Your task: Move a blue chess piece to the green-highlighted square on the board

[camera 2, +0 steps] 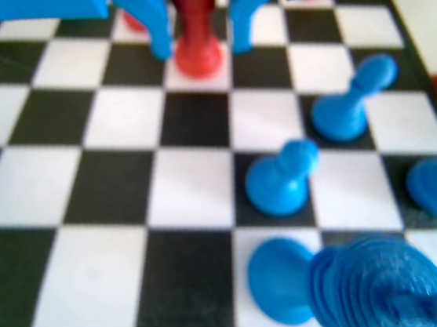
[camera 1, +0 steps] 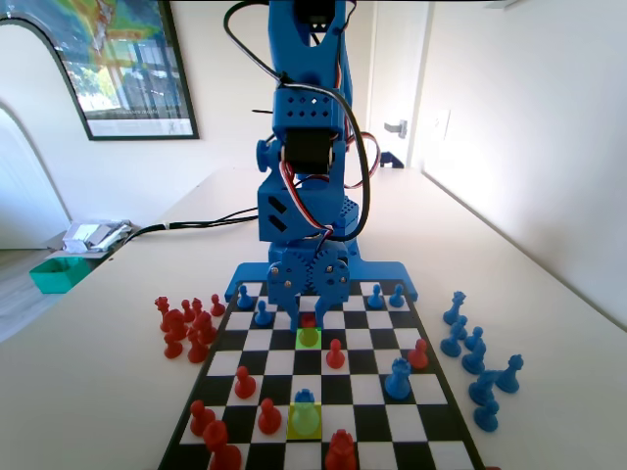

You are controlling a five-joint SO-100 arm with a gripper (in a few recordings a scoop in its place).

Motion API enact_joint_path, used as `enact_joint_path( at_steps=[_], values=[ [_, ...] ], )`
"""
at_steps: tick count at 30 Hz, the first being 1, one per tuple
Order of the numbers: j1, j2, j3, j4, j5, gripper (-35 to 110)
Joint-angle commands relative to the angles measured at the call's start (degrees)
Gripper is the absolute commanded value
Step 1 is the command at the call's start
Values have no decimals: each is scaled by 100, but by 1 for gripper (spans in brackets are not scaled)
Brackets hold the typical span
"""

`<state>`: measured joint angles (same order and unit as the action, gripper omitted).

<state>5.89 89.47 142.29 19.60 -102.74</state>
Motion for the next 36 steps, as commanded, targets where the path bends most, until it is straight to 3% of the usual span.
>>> enact_joint_path(
  at_steps=[1,23,36],
  values=[
    [97,141,-18,-44,-18,8],
    [114,220,-290,-26,176,4],
    [668,686,-1310,1354,220,4]
  ],
)
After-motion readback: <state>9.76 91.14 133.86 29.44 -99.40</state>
